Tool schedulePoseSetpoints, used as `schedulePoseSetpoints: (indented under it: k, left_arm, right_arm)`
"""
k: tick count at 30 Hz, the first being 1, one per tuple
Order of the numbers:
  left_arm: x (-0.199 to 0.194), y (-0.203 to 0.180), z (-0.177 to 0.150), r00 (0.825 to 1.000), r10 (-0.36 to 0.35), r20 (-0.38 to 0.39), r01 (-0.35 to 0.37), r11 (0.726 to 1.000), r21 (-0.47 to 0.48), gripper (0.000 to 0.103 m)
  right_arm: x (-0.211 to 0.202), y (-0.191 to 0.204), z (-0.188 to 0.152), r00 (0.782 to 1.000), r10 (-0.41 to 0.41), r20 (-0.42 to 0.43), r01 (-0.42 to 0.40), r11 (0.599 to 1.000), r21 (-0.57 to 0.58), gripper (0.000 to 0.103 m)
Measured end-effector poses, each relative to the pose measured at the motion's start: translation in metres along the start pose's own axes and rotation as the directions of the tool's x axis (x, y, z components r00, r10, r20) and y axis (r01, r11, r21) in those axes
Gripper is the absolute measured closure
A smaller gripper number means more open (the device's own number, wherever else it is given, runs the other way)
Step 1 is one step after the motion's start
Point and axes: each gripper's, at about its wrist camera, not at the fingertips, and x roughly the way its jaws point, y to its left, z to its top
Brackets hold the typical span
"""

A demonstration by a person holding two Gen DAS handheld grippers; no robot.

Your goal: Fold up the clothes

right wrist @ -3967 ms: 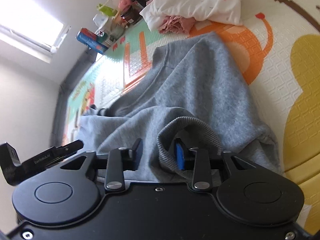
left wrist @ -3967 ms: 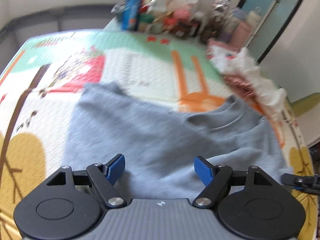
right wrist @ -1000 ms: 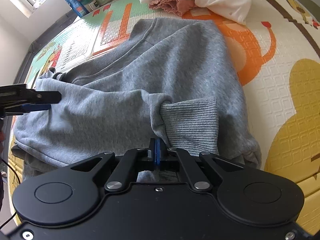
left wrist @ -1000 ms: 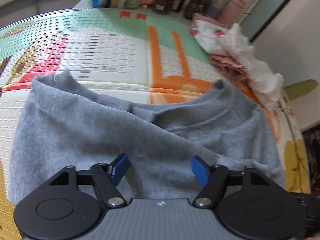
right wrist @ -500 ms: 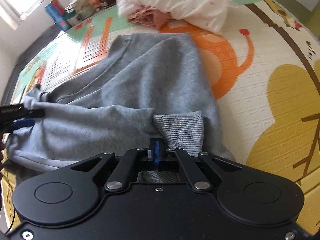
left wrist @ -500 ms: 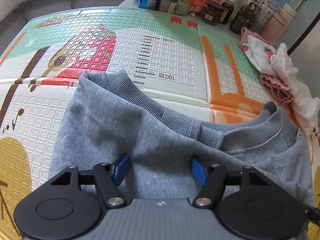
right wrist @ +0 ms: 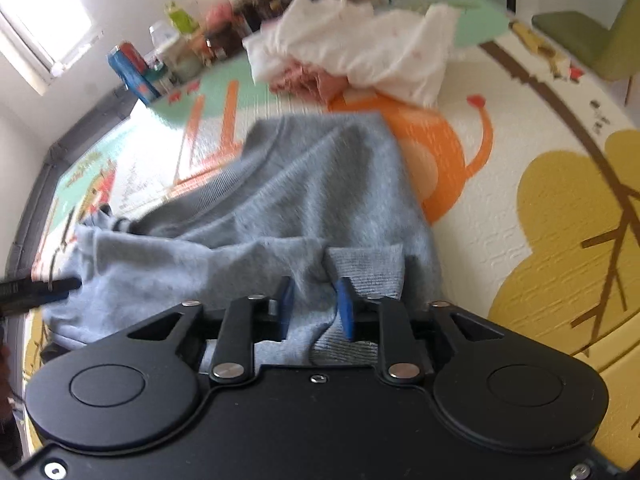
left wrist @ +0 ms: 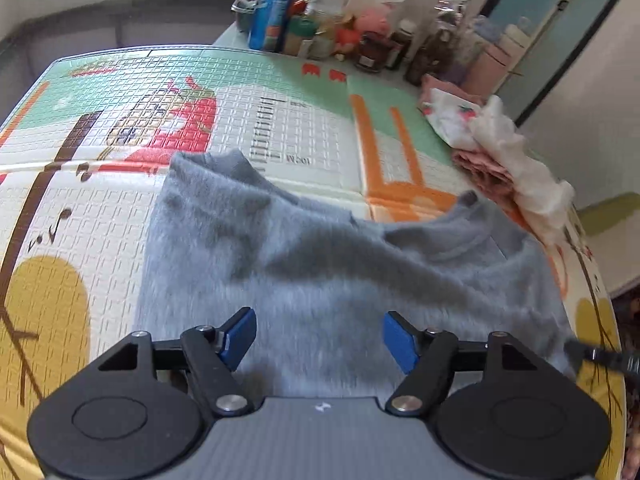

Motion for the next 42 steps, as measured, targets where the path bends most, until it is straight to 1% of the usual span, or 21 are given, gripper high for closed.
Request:
schedulePoseSetpoints:
  k: [2, 7, 8, 9, 12, 16, 20, 22, 23, 25, 27, 29, 31, 32, 33, 38, 42]
  left_arm:
    - [0.001, 0.004, -0.011, 1.000, 0.005, -0.018, -0.005, 1.000, 0.005, 0.029]
    - [0.011, 0.016, -0.033, 0.998, 0.005, -0.066, -0.007, 1.000, -0.028, 0.031]
    - [0.011, 0.017, -0.036, 0.998, 0.007, -0.068, -0.009, 0.999, -0.031, 0.032]
    - [0.012, 0.017, -0.039, 0.998, 0.009, -0.069, -0.011, 0.999, -0.030, 0.032]
    - [0.012, 0.021, -0.046, 0.998, 0.006, -0.064, -0.008, 1.000, -0.026, 0.034]
    - [0.014, 0.026, -0.051, 0.999, -0.005, -0.053, 0.004, 1.000, -0.031, 0.036]
    - [0.009, 0.028, -0.046, 0.998, -0.025, -0.052, 0.022, 0.998, -0.063, 0.036]
    - [0.001, 0.028, -0.043, 0.998, -0.045, -0.041, 0.042, 0.996, -0.073, 0.035]
    - [-0.005, 0.029, -0.042, 0.998, -0.057, -0.030, 0.055, 0.996, -0.076, 0.034]
    - [-0.019, 0.028, -0.042, 0.997, -0.077, -0.001, 0.077, 0.995, -0.069, 0.030]
    - [-0.032, 0.027, -0.042, 0.996, -0.086, 0.025, 0.087, 0.995, -0.057, 0.026]
    - [-0.044, 0.025, -0.045, 0.997, -0.065, 0.037, 0.067, 0.997, -0.032, 0.025]
    - [-0.053, 0.024, -0.049, 0.999, -0.036, 0.040, 0.037, 0.999, -0.006, 0.025]
    - [-0.057, 0.024, -0.051, 0.999, -0.020, 0.038, 0.020, 1.000, 0.007, 0.025]
    - [-0.060, 0.025, -0.055, 0.999, -0.010, 0.037, 0.009, 1.000, 0.017, 0.025]
    - [-0.075, 0.031, -0.079, 1.000, 0.013, 0.025, -0.014, 0.999, 0.042, 0.024]
    - [-0.084, 0.036, -0.105, 1.000, 0.006, 0.002, -0.006, 0.999, 0.053, 0.024]
  right_arm:
    - [-0.004, 0.001, 0.000, 1.000, 0.004, 0.012, -0.004, 1.000, 0.000, 0.080]
    - [0.015, -0.007, 0.000, 0.999, -0.022, -0.040, 0.024, 0.999, 0.044, 0.081]
    - [0.021, -0.009, -0.001, 0.998, -0.035, -0.047, 0.037, 0.998, 0.052, 0.085]
    - [0.026, -0.013, -0.002, 0.997, -0.059, -0.049, 0.062, 0.997, 0.054, 0.093]
    - [0.039, -0.023, -0.004, 0.993, -0.107, -0.055, 0.110, 0.992, 0.060, 0.103]
    - [0.038, -0.029, -0.002, 0.995, -0.084, -0.053, 0.088, 0.993, 0.075, 0.103]
    - [0.036, -0.035, -0.001, 0.997, -0.061, -0.050, 0.065, 0.994, 0.090, 0.103]
    - [0.033, -0.037, -0.001, 0.998, -0.048, -0.043, 0.052, 0.994, 0.094, 0.101]
    - [0.025, -0.036, -0.001, 0.999, -0.037, -0.022, 0.038, 0.995, 0.087, 0.101]
    - [0.010, -0.035, -0.004, 1.000, -0.015, 0.002, 0.015, 0.997, 0.076, 0.096]
    - [-0.006, -0.033, -0.007, 1.000, 0.007, 0.016, -0.008, 0.998, 0.066, 0.095]
    - [-0.021, -0.032, -0.013, 1.000, 0.022, 0.023, -0.023, 0.998, 0.058, 0.094]
    - [-0.035, -0.032, -0.021, 0.999, 0.035, 0.024, -0.036, 0.998, 0.050, 0.089]
    - [-0.041, -0.031, -0.027, 0.999, 0.032, 0.018, -0.033, 0.998, 0.045, 0.083]
    - [-0.047, -0.030, -0.032, 0.999, 0.031, 0.012, -0.031, 0.999, 0.043, 0.080]
    - [-0.072, -0.034, -0.069, 0.999, 0.035, -0.013, -0.034, 0.998, 0.056, 0.076]
    - [-0.089, -0.041, -0.101, 0.999, 0.026, -0.033, -0.023, 0.997, 0.070, 0.072]
